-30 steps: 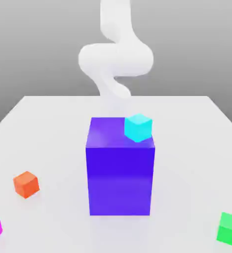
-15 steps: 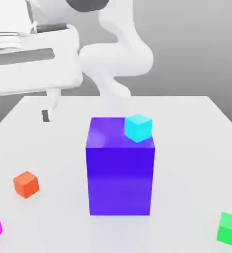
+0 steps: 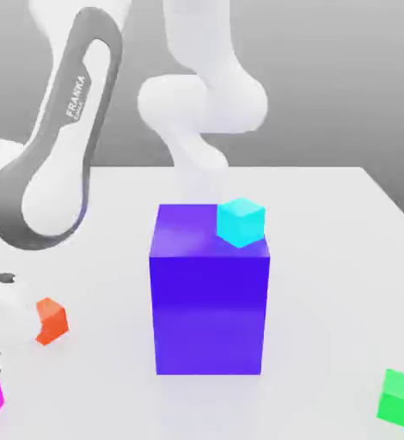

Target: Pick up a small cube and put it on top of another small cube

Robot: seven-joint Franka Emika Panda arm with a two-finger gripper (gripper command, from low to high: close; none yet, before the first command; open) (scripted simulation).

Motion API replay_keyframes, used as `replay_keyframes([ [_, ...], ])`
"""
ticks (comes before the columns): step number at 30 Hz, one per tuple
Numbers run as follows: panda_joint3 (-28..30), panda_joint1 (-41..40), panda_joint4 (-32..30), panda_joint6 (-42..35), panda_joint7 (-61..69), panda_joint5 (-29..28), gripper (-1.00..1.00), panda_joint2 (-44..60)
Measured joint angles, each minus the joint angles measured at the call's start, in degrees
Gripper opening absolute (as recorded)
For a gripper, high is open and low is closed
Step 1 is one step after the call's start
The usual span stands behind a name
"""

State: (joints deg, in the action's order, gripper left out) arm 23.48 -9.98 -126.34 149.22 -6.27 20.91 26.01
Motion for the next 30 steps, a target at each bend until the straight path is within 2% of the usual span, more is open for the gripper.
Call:
replay_keyframes([
  [3, -3.59, -3.23, 1.55, 4.36, 2.5, 3.11, 0.0, 6.25],
  [4, -4.37, -3.86, 1.9, 5.28, 3.09, 3.89, -1.0, 7.54],
  [11, -4.21, -3.74, 1.87, 5.09, 3.16, 3.94, -1.0, 7.44],
  [15, -0.7, -0.17, -0.06, 0.19, 0.03, -0.63, -1.0, 0.58],
  [30, -15.55, 24.97, -5.91, -2.22, -3.12, -12.8, -1.0, -8.81],
])
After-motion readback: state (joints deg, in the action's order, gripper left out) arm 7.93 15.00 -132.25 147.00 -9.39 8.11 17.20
